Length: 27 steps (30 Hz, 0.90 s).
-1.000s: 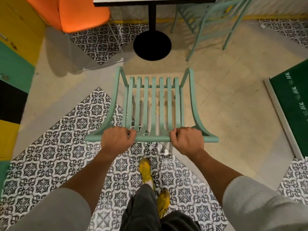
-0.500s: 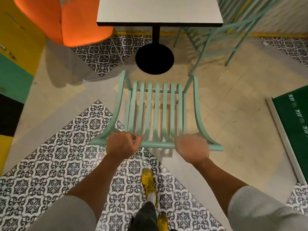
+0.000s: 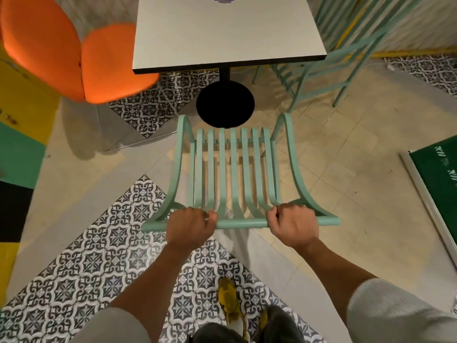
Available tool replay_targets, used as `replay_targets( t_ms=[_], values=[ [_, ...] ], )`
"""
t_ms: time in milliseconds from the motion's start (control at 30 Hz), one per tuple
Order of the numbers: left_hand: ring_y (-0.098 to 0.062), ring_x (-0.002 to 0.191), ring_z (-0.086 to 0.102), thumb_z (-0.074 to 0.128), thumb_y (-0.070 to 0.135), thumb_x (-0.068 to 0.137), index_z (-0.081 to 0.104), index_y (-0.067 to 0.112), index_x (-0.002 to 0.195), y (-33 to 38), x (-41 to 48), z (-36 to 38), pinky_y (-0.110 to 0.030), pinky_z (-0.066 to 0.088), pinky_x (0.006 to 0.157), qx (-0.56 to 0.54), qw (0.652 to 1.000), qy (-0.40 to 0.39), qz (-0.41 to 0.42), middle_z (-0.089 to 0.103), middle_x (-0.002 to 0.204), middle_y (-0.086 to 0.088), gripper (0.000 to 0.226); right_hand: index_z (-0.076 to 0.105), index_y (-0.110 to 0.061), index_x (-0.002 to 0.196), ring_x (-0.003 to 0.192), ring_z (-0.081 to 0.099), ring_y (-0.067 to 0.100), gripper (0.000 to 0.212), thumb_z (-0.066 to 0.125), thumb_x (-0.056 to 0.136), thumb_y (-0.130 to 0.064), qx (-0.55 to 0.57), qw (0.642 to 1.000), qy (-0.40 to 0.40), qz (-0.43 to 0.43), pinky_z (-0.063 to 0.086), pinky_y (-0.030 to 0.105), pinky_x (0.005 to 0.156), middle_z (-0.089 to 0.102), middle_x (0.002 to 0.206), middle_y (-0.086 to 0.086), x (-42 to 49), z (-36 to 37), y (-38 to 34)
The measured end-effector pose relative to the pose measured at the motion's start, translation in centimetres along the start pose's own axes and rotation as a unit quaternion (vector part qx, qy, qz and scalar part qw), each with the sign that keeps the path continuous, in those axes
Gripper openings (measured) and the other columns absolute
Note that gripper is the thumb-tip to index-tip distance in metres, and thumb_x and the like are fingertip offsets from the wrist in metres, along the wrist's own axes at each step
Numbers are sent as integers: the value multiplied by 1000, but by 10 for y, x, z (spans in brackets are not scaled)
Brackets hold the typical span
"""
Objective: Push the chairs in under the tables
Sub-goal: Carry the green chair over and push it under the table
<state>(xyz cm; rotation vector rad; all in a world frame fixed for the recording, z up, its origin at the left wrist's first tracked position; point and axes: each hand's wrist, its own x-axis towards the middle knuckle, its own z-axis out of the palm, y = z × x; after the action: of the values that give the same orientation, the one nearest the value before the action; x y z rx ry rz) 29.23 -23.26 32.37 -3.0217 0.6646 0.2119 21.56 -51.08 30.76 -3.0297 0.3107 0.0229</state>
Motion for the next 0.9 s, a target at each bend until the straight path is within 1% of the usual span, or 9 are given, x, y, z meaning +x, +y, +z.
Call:
replay_targets(
  t_ms=[100, 200, 300, 367, 500, 633, 733, 800, 900],
  values=[
    [-23, 36, 49, 35, 47, 100, 64, 16, 55, -1, 13, -2, -25, 40, 43, -22, 1000, 12, 11, 51, 44, -2, 63, 47, -19, 49, 35, 42, 18, 54, 43, 97, -45, -4, 1000, -5, -2, 46, 26, 43, 41, 44, -6, 14, 0, 1],
    [-25, 34, 52, 46, 41, 99, 67, 16, 65, -4, 28, -5, -25, 34, 43, 39, 997, 3, 69, 55, 44, -4, 47, 46, -18, 49, 36, 41, 20, 53, 45, 95, -44, -12, 1000, -2, 3, 43, 26, 43, 40, 44, -5, 28, 0, 6],
    [-25, 41, 52, 42, 45, 101, 69, 17, 70, -1, 44, -5, -26, 36, 47, 37, 998, -18, 41, 62, 51, -2, 49, 45, -20, 49, 36, 37, 22, 51, 47, 93, -44, -17, 1000, 2, -3, 33, 23, 43, 39, 45, -6, 44, 0, 11],
    [-25, 43, 50, 45, 40, 101, 67, 19, 75, -2, 58, -2, -27, 40, 47, 45, 998, 0, 55, 63, 54, -3, 40, 48, -20, 50, 37, 38, 20, 51, 45, 95, -45, -21, 1000, -4, -7, 30, 23, 44, 42, 45, -6, 60, 0, 15],
    [-26, 33, 52, 62, 29, 92, 65, 17, 67, -4, 90, -8, -28, 46, 42, 18, 998, -1, 55, 55, 44, -4, 27, 48, -20, 50, 37, 36, 19, 51, 48, 94, -45, -19, 1000, -3, -11, 34, 23, 43, 39, 46, -7, 95, -2, 22],
    [-27, 38, 58, 40, 45, 98, 62, 20, 59, -3, 113, -6, -28, 51, 45, -12, 1000, -1, -3, 57, 46, -2, 51, 49, -20, 48, 37, 33, 19, 52, 48, 94, -44, -24, 999, -20, -31, 28, 22, 43, 39, 46, -6, 119, -3, 26],
    [-24, 43, 59, 33, 49, 102, 62, 22, 68, -1, 128, -10, -25, 47, 48, 7, 1000, -20, 14, 59, 52, 2, 52, 51, -20, 50, 39, 34, 19, 52, 49, 95, -45, -21, 999, -23, -38, 31, 23, 43, 39, 48, -8, 137, -4, 32],
    [-22, 50, 63, 29, 54, 102, 65, 22, 73, 0, 142, -16, -26, 45, 50, 3, 1000, -28, -9, 62, 58, 3, 56, 49, -21, 49, 39, 33, 19, 50, 52, 93, -43, -14, 999, -23, -41, 35, 23, 43, 35, 49, -8, 152, -8, 37],
    [-23, 50, 62, 29, 54, 101, 69, 22, 72, 2, 161, -20, -27, 49, 51, -9, 999, -26, -40, 62, 57, 2, 59, 43, -21, 48, 37, 31, 18, 50, 53, 92, -42, -11, 998, -18, -52, 29, 22, 43, 34, 46, -8, 173, -11, 41]
  ],
)
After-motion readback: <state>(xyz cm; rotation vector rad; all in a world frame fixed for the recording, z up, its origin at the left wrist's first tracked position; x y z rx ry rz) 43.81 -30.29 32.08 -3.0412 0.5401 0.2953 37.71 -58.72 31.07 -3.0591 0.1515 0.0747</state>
